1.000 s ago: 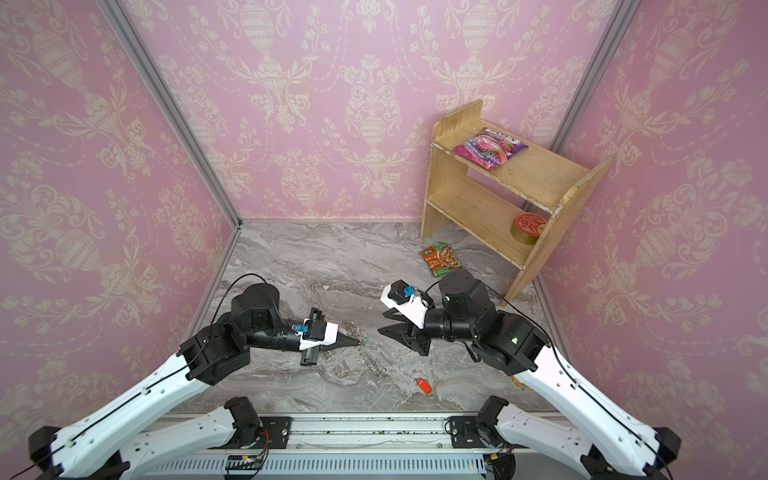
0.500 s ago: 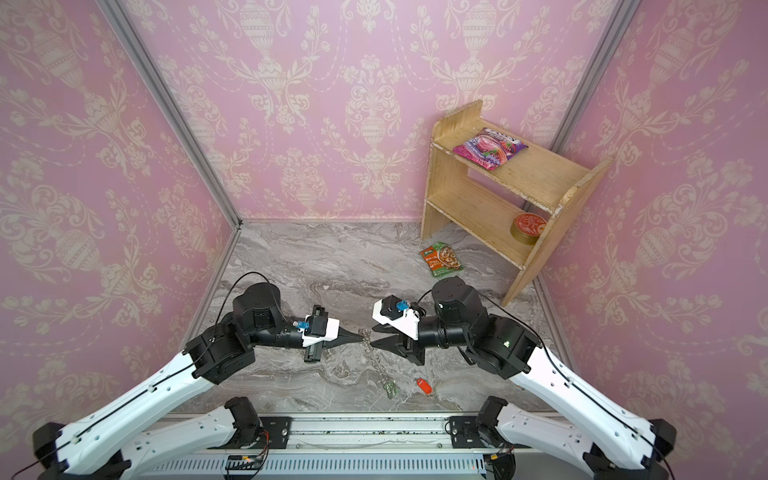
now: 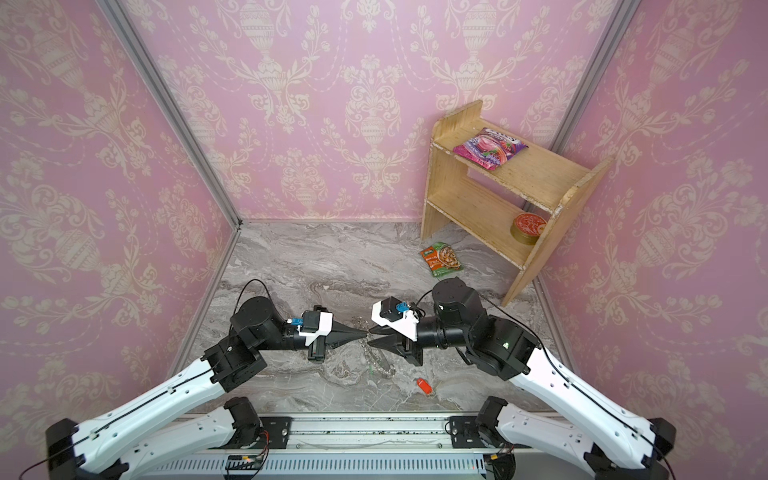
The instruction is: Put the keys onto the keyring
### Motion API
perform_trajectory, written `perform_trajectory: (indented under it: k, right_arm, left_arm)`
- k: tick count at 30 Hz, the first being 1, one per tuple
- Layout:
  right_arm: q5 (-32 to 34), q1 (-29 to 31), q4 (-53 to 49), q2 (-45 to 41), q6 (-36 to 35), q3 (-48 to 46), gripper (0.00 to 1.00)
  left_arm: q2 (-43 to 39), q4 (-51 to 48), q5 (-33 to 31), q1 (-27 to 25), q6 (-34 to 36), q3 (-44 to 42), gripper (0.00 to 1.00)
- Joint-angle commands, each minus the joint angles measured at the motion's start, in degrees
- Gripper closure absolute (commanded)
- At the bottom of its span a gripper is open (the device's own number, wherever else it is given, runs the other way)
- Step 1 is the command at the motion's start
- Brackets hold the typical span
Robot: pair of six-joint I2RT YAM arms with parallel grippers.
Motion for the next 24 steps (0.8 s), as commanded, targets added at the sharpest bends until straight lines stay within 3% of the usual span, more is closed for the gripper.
perform_trajectory:
  k: [1, 5, 9, 12, 14, 21, 24]
  right_arm:
    - [0.86, 0.36, 0.58, -1.21, 0.91, -1.44, 0.74]
    - [1.45, 0.35, -0.35, -1.75, 1.22, -1.28, 0.7]
    - [2.25, 0.4, -3.28, -2.29, 1.59, 0.02, 0.59]
    - [1.28, 0.39, -3.49, -1.9, 3.3, 0.33, 0.59]
    - [1.44, 0.4, -3.67, -1.31, 3.89, 0.24, 0.63]
    - [3.48, 0.53, -2.14, -1.64, 5.06, -0.19, 0.97]
    - [3.69, 1.02, -1.4, -1.86, 5.68, -0.19, 1.0]
  left_arm:
    - [-1.46, 10.17, -0.23, -0.22, -5.28, -0.61, 1.0]
    - [-2.59, 11.71, -1.63, -0.22, -5.92, -1.63, 1.0]
    - [-3.94, 9.47, -2.9, -0.22, -3.99, -1.65, 1.0]
    - [-4.41, 8.99, -3.62, -0.22, -2.81, -1.7, 1.0]
    - [-4.36, 9.28, -3.68, -0.24, -2.62, -1.64, 1.0]
    - [-4.62, 9.31, -5.59, -0.22, -1.62, -2.24, 1.0]
    - [-4.82, 10.03, -7.25, -0.22, -1.34, -2.94, 1.0]
